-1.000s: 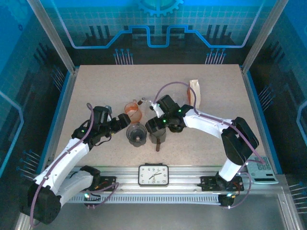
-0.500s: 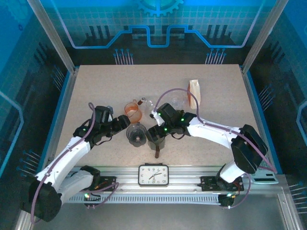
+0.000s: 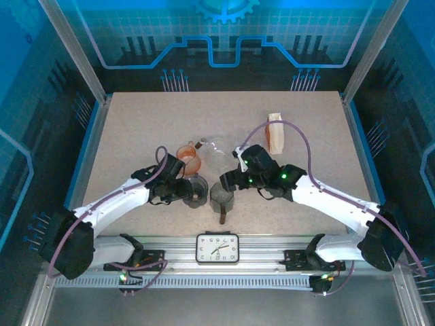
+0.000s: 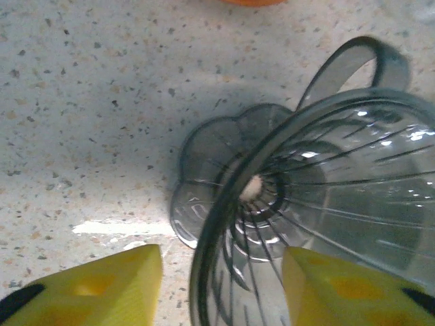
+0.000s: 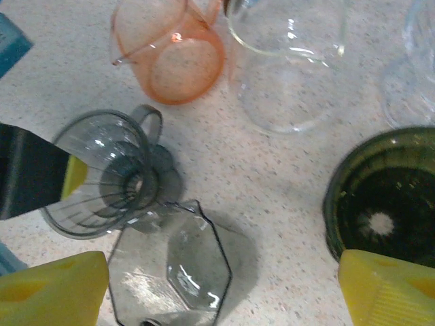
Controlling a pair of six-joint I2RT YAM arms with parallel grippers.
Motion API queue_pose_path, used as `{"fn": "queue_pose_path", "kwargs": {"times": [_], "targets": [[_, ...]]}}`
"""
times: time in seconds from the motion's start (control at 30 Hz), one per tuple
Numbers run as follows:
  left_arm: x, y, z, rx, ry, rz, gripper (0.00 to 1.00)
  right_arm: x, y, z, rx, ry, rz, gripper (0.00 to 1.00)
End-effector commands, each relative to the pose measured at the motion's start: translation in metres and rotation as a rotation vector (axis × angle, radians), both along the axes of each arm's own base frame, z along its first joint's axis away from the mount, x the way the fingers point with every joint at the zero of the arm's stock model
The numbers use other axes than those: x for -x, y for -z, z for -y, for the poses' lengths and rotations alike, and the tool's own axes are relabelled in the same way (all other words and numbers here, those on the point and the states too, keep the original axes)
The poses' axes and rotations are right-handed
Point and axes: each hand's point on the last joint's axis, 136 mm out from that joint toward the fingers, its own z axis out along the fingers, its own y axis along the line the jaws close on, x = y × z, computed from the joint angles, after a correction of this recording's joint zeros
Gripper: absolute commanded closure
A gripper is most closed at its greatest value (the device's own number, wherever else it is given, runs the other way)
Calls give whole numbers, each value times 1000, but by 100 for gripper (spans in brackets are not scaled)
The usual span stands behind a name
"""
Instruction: Place the coffee filter in the dripper
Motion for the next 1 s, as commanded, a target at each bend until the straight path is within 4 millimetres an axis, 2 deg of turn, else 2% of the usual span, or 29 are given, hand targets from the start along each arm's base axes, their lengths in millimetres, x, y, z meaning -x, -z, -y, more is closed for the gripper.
{"fn": "queue_pose_path", "kwargs": {"times": [0.0, 0.2, 0.43, 0.47, 0.57, 0.73, 0.83, 0.97], "targets": [[-1, -4, -4, -46, -3, -5, 57, 4, 11, 24, 38, 75, -24, 11], [3, -8, -2, -65, 17, -17, 80, 8, 21, 51, 55, 151, -29, 10], [10, -15, -3, -53, 3, -20, 100, 6, 21, 76, 58, 235, -14, 10], [10, -18, -3, -47, 0, -14, 100, 6, 21, 79, 60, 245, -11, 11], [8, -33, -1, -25, 0, 14, 100, 6, 19, 89, 57, 272, -2, 10], [4, -79, 4, 20, 33, 89, 100, 7, 17, 105, 48, 313, 8, 10], [5, -105, 18, 90, 89, 109, 100, 9, 17, 113, 50, 332, 7, 10], [10, -130, 43, 200, 171, 73, 100, 11, 18, 123, 54, 352, 5, 10]]}}
